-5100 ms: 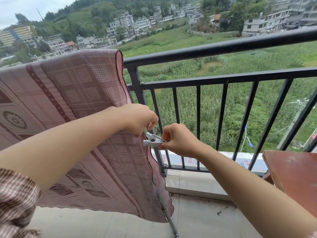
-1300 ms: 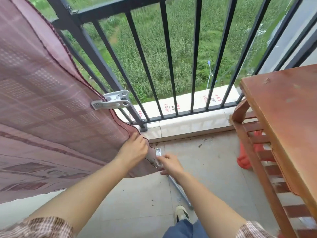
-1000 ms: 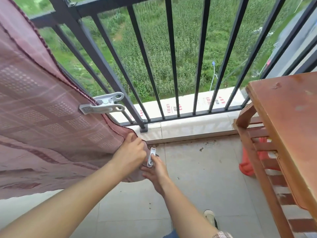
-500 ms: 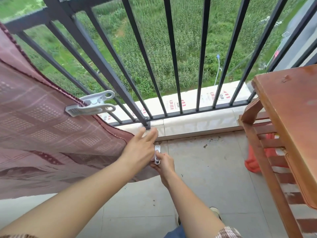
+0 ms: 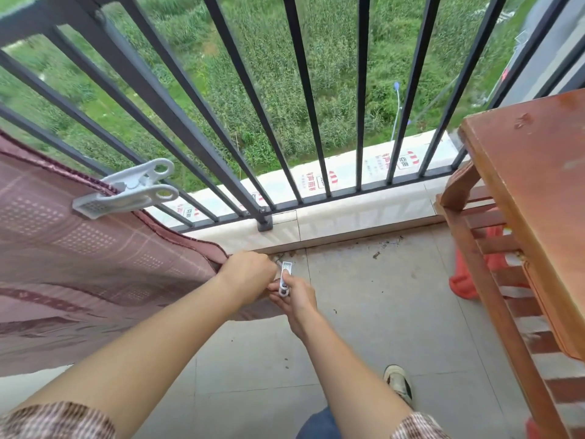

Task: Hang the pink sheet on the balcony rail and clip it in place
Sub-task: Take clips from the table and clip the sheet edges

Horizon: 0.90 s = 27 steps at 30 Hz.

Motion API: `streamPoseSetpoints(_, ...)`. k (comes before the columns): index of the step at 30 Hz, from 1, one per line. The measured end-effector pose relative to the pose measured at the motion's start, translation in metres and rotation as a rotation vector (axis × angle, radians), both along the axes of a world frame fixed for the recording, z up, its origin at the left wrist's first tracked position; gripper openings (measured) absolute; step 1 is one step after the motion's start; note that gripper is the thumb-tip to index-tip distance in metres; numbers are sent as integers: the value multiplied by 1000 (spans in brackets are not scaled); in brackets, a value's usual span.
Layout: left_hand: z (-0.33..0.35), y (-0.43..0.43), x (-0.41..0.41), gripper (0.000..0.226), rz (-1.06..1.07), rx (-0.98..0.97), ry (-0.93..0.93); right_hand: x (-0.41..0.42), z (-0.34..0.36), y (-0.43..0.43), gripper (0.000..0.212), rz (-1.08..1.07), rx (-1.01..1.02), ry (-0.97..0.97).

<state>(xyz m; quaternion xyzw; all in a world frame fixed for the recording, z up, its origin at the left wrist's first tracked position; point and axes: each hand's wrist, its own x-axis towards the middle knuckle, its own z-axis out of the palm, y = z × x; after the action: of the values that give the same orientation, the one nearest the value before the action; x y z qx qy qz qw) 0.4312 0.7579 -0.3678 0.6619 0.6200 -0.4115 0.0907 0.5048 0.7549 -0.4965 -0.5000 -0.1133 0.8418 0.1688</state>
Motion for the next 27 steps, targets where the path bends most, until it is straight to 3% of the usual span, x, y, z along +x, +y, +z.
streamPoseSetpoints(4,-2,-4,-12,25,187,96,-116,14,-11,3,19,145,173,-118)
streamPoseSetpoints(10,-7,-2,-16,33,306,145,-200,59,-5,22,22,678,826,-432)
streamPoseSetpoints(12,-6,-3,-15,31,296,155,-202,62,6,27,23,925,1045,-477)
streamPoseSetpoints(16,-3,-3,-13,27,277,150,-213,49,28,34,39,1196,1327,-496)
streamPoseSetpoints(21,-4,-6,-14,24,264,164,-226,37,47,37,34,1340,1495,-527)
streamPoseSetpoints(27,-5,-6,-14,21,250,178,-233,26,46,35,29,1323,1506,-513)
